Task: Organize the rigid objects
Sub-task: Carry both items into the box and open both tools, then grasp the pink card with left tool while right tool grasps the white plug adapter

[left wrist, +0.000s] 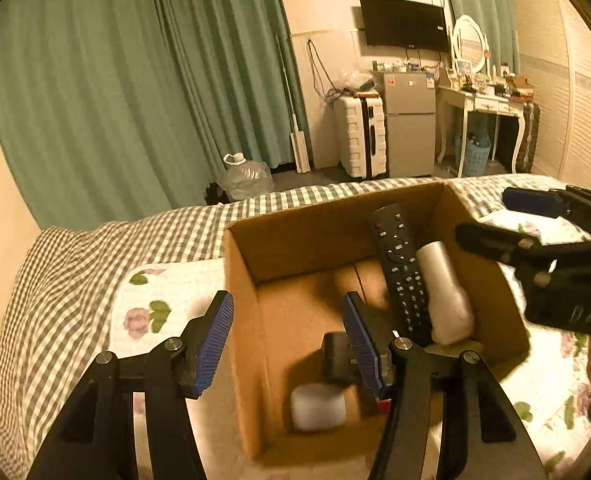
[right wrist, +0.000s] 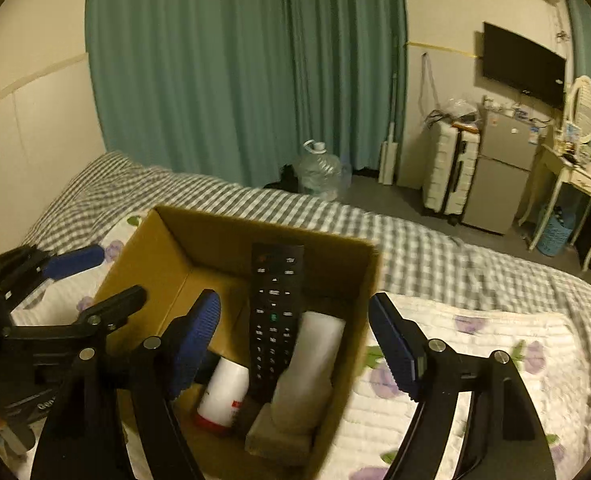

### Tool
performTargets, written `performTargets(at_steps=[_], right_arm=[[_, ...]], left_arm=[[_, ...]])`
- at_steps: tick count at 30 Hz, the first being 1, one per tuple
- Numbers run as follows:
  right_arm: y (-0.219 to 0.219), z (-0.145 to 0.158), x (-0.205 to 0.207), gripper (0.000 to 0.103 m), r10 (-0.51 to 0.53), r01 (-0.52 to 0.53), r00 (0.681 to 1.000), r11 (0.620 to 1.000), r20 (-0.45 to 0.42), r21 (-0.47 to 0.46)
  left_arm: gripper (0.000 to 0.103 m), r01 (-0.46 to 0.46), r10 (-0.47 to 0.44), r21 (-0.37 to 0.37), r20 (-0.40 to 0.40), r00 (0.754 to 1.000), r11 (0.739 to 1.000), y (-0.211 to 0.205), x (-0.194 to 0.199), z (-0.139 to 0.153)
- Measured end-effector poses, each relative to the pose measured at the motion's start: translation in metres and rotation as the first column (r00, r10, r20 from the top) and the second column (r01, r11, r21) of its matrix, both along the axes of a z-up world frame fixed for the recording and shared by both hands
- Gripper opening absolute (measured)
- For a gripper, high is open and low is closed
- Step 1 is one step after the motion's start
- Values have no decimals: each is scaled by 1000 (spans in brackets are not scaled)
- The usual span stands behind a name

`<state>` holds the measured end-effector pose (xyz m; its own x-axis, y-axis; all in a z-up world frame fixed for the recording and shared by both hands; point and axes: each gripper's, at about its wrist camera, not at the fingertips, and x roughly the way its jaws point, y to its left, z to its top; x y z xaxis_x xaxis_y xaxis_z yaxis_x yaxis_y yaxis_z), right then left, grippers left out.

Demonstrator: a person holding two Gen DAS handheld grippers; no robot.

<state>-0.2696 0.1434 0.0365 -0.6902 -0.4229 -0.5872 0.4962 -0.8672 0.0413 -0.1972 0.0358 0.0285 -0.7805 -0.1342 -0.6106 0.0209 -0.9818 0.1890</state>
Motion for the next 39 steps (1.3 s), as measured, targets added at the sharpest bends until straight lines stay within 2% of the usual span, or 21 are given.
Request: performTargets(at_steps=[2,9,11,14,19,24,28,29,36,38,39], right_arm=[[11,13,17,76,-17,17,1000,1000,-19,7],[39,48,75,79,-64,65,997,998,-52,21],[43,53,93,87,-71,72,996,997,-61,23],[43,53,112,92,-83,86,994,996,-77,29],[34,30,128,95,-64,65,997,998,-39,5],[19,-13,124,95,-44,43,999,999,28,21],[9,-48,118,95,-19,16,997,999,81,37],[8,-54,116,95,-15,12,996,999,87,38],[14,-83,101,95,-18,15,988,1000,156,21],[18,-87,99,95,-33,30,985,999,170,21],[20,-88,98,95,-39,36,984,999,177,20]], left_arm=[[64,-3,3,3,-10,1000,1000,-4,17,9],[64,-33,33,3,-5,999,999,-19,64,23],[64,-40,40,8,-3,999,999,-23,77,22],[67,-46,45,20,28,999,999,-27,91,11],[67,-76,66,65,144,987,995,-32,101,-34],[67,-109,78,92,285,955,990,-33,97,-86],[67,-137,94,94,364,927,986,-35,89,-115],[67,-144,102,83,379,920,986,-34,87,-120],[70,-183,142,74,381,914,980,-31,86,-125],[71,-202,155,71,415,896,977,-30,86,-129],[71,-220,157,97,435,886,971,-32,87,-130]])
